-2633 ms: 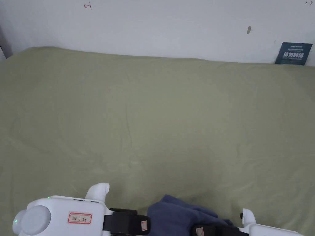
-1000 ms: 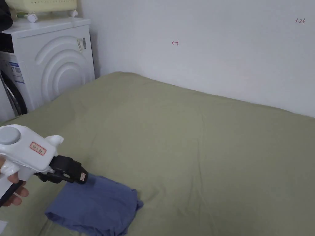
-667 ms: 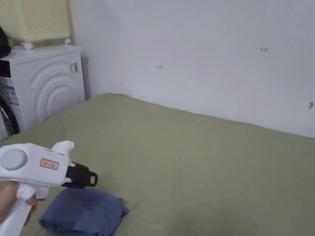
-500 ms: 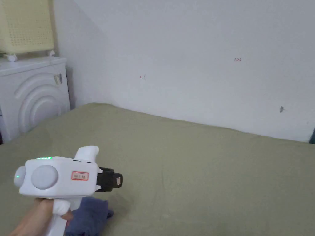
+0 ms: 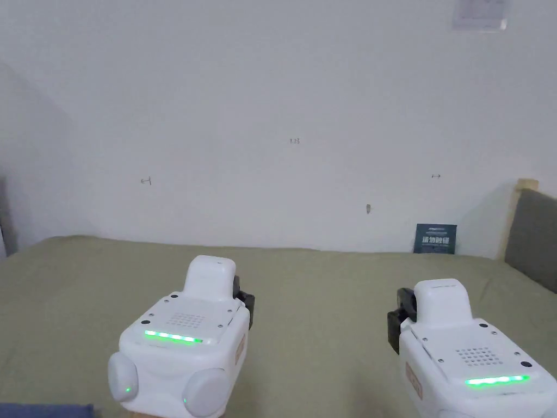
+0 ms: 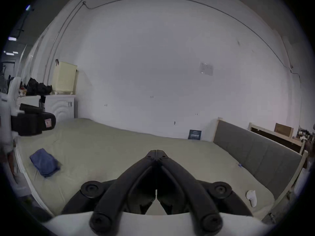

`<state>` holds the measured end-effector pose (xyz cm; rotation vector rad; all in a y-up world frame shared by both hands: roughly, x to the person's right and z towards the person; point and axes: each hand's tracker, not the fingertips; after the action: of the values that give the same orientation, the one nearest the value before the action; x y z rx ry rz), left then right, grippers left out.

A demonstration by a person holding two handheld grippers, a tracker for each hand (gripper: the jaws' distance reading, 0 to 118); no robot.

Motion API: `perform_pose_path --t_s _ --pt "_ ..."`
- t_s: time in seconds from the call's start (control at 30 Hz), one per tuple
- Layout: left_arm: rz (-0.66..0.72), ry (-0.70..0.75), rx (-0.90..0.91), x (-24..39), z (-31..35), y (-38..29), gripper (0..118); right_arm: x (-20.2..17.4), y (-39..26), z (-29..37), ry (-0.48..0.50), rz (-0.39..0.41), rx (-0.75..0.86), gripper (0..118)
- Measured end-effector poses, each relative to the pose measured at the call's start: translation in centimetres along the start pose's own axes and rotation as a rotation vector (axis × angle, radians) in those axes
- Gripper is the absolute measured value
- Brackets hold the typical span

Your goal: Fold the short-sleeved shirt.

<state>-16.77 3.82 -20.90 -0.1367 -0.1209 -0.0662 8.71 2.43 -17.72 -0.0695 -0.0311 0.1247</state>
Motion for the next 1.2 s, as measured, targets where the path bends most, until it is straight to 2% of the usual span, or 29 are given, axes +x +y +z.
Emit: perform_pose_path --t_s 0.3,0.53,0.57,0.6,0.63,0.67,0.7,0.73,0.77,1.2 --pt "0.027 0.013 0.002 -0.1 0.2 1.0 1 1.0 0.5 0.2 -0.002 -0.051 0.010 0" --pt "0.033 0.012 -0.016 -0.2 -0.3 0.8 1 0.8 0.8 0.0 -0.015 -0.039 0.022 2" --pt "0.035 0.010 -0.020 -0.2 -0.5 0.8 2 0.7 0.9 0.0 -0.020 -0.037 0.026 21" --pt "0.028 0.022 -0.034 -0.1 -0.8 0.8 4 0.7 0.9 -0.1 -0.026 -0.037 0.027 50" --pt "0.019 0.047 -0.043 -0.1 -1.0 0.8 13 0.7 1.1 -0.3 -0.031 -0.039 0.023 87" --pt "0.014 0.091 -0.024 -0.1 -1.1 0.8 46 0.6 1.2 -0.6 -0.038 -0.040 0.013 118" --pt "0.026 0.091 -0.019 -0.3 -1.4 0.9 82 0.7 0.9 -0.2 -0.064 -0.051 -0.011 116" --pt "0.034 0.085 -0.037 -0.5 -1.7 1.0 109 0.7 1.2 -0.1 -0.060 -0.046 0.037 118" --pt "0.054 0.078 -0.037 -0.6 -1.7 1.0 115 0.7 1.3 -0.2 -0.061 -0.053 0.036 118" --pt "0.024 0.091 0.000 -0.6 -0.6 1.1 115 0.7 2.1 0.5 -0.046 -0.062 0.048 118"
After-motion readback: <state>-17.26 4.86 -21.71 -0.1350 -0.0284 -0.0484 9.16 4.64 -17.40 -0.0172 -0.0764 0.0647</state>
